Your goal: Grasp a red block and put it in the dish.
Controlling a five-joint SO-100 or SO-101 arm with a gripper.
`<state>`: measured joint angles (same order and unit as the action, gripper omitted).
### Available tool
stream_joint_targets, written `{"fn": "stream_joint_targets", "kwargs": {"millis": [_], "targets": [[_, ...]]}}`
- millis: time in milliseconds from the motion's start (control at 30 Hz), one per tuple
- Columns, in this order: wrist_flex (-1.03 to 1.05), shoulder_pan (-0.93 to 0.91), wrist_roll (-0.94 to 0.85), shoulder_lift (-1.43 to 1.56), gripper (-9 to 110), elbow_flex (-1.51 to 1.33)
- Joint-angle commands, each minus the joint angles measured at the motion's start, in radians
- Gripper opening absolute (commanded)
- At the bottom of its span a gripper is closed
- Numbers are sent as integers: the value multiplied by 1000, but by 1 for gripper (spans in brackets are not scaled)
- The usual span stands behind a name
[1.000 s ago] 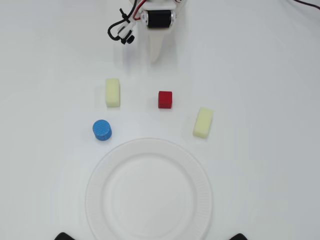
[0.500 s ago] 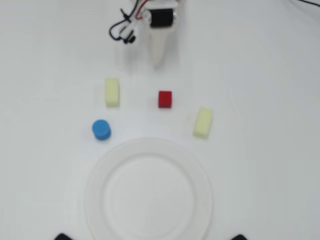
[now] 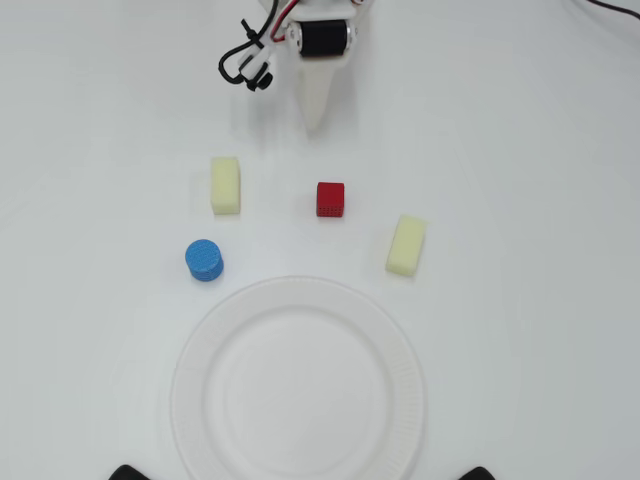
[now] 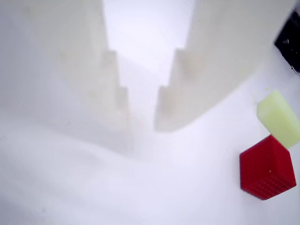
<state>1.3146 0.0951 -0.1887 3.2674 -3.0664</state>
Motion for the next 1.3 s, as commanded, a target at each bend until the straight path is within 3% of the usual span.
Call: {"fn": "stream_joint_targets", "kwargs": {"millis": [0, 133, 400, 700, 900, 1100, 1267], "targets": [[-35, -37, 12, 183, 0, -48], [-51, -34, 38, 123, 0, 95], [-64, 32, 135, -601, 0, 624], [-63, 84, 204, -1155, 20, 1003], [-100, 140, 215, -1315, 33, 1104], [-156, 149, 218, -1393, 37, 1081], [-325, 106, 184, -1414, 36, 954]]}}
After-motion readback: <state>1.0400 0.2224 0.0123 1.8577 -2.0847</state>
